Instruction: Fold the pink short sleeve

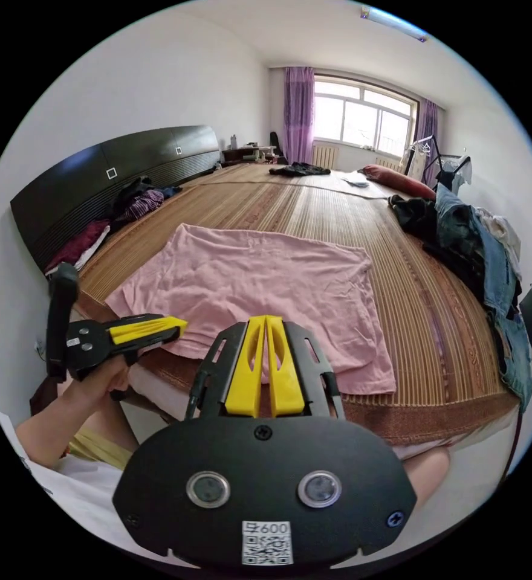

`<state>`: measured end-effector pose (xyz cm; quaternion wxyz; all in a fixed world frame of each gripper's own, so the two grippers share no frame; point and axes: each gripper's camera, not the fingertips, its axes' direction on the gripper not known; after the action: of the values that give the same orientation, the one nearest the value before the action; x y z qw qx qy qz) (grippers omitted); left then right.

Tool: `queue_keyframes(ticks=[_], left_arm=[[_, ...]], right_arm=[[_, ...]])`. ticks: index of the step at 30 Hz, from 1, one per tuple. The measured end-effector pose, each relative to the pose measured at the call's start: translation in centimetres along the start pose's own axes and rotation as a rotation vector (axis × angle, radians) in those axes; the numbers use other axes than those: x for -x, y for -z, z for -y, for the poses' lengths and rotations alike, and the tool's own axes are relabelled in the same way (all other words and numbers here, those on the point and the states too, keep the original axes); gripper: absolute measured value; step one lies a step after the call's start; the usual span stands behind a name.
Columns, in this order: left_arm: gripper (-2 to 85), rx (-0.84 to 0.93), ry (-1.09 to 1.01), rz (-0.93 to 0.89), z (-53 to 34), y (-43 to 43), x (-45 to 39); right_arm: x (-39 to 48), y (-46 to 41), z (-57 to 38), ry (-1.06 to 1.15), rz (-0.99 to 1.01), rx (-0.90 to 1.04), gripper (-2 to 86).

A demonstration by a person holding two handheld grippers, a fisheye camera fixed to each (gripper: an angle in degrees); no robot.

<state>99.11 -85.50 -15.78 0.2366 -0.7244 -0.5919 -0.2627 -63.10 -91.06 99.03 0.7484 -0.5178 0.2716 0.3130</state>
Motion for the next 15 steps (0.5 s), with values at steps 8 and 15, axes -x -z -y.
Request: queue_keyframes(ticks=[8,15], left_arm=[[0.8,0.007,-0.006,0.032,-0.8,2.2,0.9],[0.7,-0.025,-0.041,0.007,3.3,0.0,-1.8]], right_arm=[[-3.0,-6.3,0.3,-0.035,0.036,0.134,-0.8],[-3.1,-6.4,2.1,0.025,0.0,0.18,-0.9]])
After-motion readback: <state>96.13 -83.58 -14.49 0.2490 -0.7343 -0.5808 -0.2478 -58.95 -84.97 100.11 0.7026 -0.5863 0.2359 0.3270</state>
